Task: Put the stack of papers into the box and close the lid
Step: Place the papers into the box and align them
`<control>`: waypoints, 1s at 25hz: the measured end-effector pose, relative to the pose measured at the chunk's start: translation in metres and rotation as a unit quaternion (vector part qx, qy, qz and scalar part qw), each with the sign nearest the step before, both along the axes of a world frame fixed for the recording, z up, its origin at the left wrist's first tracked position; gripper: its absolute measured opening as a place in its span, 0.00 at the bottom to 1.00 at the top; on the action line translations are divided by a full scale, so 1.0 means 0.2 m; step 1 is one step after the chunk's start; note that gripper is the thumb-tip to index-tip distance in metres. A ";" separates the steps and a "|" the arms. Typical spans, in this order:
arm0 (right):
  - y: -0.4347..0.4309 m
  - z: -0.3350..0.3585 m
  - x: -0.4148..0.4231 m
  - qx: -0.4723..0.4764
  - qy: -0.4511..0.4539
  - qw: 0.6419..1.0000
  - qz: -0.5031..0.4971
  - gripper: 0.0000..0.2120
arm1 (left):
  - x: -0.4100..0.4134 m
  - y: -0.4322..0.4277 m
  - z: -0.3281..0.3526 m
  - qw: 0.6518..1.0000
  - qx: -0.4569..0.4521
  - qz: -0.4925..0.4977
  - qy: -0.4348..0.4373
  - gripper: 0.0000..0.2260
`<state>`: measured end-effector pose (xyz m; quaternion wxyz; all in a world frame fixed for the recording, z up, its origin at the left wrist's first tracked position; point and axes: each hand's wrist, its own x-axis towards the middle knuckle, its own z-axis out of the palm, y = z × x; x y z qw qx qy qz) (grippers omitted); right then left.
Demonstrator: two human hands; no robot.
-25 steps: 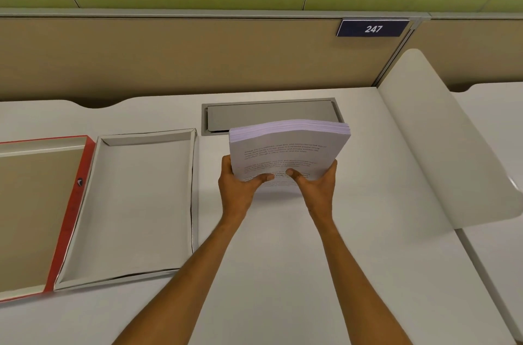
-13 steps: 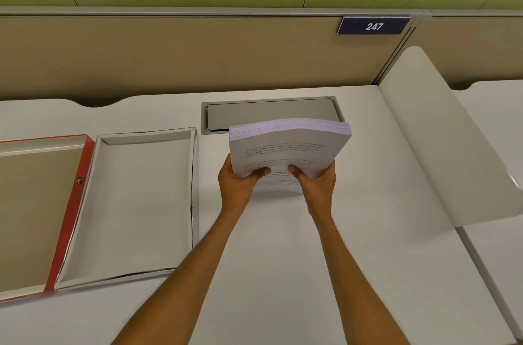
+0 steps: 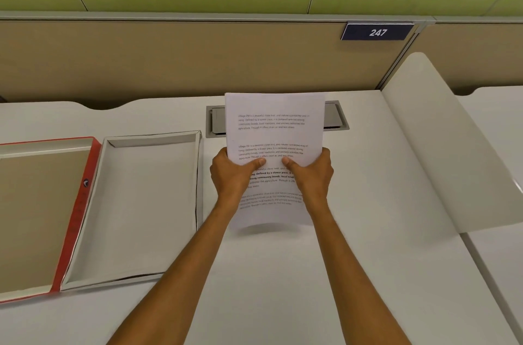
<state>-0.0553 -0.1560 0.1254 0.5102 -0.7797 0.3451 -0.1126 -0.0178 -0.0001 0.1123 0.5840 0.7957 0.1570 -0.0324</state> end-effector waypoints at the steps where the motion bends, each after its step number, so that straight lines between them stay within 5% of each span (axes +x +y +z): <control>1: 0.01 0.01 0.01 -0.014 0.025 1.000 0.011 0.33 | 0.02 0.02 0.00 1.000 0.018 -0.004 0.013 0.26; 25: 0.95 -0.12 0.19 -0.006 0.150 0.978 0.145 0.33 | 0.08 1.00 -0.02 0.991 0.058 0.023 0.119 0.20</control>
